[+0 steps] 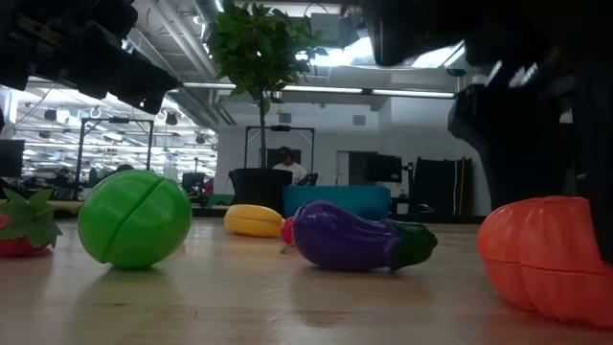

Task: Pick and placing Produce into tupperware
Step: Put the orange pumpkin into the blue container

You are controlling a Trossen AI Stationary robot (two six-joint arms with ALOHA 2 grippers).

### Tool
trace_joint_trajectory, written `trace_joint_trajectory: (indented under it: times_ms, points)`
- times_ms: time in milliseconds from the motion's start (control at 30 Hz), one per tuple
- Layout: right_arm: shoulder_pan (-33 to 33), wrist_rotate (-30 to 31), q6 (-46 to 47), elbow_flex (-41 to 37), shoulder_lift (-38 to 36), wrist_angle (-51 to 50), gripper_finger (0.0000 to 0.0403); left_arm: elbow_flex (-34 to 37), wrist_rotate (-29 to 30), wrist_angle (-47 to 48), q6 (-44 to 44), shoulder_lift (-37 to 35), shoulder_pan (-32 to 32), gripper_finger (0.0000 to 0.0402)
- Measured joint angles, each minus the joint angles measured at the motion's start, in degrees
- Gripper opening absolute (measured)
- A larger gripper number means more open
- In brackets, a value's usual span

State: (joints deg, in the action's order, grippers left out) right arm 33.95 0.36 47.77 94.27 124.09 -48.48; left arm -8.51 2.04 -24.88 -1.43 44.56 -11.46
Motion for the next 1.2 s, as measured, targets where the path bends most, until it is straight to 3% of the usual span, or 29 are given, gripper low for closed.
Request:
trace_joint_trajectory:
  times_ms: [567, 933, 1200]
  points:
    - [0.0, 0.3, 1.1, -4.6, -0.2, 6.5, 0.0337, 0.0, 0.0, 0.0, 0.0, 0.0, 0.0, 0.0071]
    - [0.0, 0.2, -0.3, -4.7, -0.2, 5.9, 0.0255, 0.0, 0.0, 0.0, 0.0, 0.0, 0.0, 0.0045]
    - [0.0, 0.6, -0.2, -4.7, -0.1, 6.2, 0.0260, 0.0, 0.0, 0.0, 0.0, 0.0, 0.0, 0.0027]
